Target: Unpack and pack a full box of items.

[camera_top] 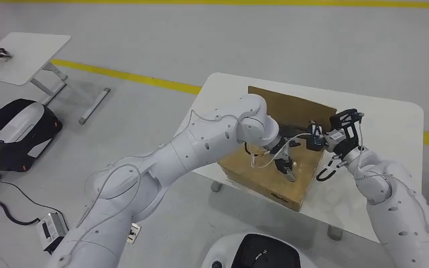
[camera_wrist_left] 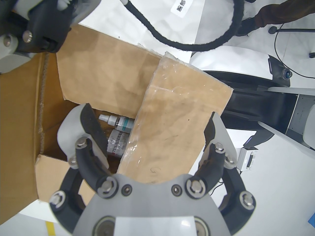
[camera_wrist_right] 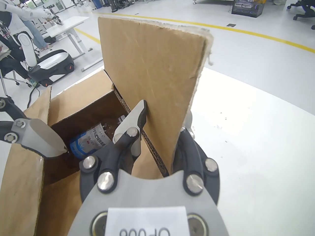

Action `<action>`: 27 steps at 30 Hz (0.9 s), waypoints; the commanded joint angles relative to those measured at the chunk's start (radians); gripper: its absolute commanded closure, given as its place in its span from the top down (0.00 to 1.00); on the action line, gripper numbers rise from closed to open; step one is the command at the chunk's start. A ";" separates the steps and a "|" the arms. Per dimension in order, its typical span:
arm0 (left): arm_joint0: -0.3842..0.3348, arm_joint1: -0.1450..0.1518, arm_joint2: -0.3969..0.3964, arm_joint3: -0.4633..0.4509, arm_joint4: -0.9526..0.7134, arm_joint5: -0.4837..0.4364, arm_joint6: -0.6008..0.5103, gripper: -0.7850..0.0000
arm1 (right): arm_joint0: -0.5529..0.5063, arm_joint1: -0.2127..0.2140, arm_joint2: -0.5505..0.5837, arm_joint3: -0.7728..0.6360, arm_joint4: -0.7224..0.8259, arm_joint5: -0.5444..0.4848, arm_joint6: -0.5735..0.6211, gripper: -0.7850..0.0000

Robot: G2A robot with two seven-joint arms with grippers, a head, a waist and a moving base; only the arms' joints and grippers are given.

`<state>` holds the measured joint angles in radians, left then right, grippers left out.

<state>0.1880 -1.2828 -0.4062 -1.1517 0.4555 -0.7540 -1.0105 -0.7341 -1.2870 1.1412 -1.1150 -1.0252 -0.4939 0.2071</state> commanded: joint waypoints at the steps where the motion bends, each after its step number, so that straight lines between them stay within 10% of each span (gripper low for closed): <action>1: -0.002 -0.008 0.009 0.021 -0.002 -0.008 -0.001 1.00 | -0.001 0.001 0.005 -0.002 0.002 0.000 0.000 0.00; 16: -0.048 -0.044 0.107 0.100 -0.025 -0.086 0.030 1.00 | -0.010 0.007 0.019 -0.025 -0.012 0.007 0.000 0.00; 18: -0.060 -0.044 0.119 0.101 -0.032 -0.096 0.041 0.47 | -0.010 0.007 0.019 -0.027 -0.014 0.016 -0.002 0.00; 22: -0.078 -0.037 0.145 0.093 -0.041 -0.121 0.066 0.00 | -0.009 0.007 0.022 -0.027 -0.018 0.029 -0.004 0.00; 27: -0.095 -0.018 0.180 0.077 -0.036 -0.142 0.087 0.00 | -0.008 0.008 0.024 -0.020 -0.021 0.034 -0.005 0.00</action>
<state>0.0948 -1.3053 -0.2305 -1.0718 0.4225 -0.8937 -0.9265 -0.7425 -1.2790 1.1651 -1.1369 -1.0456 -0.4607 0.2016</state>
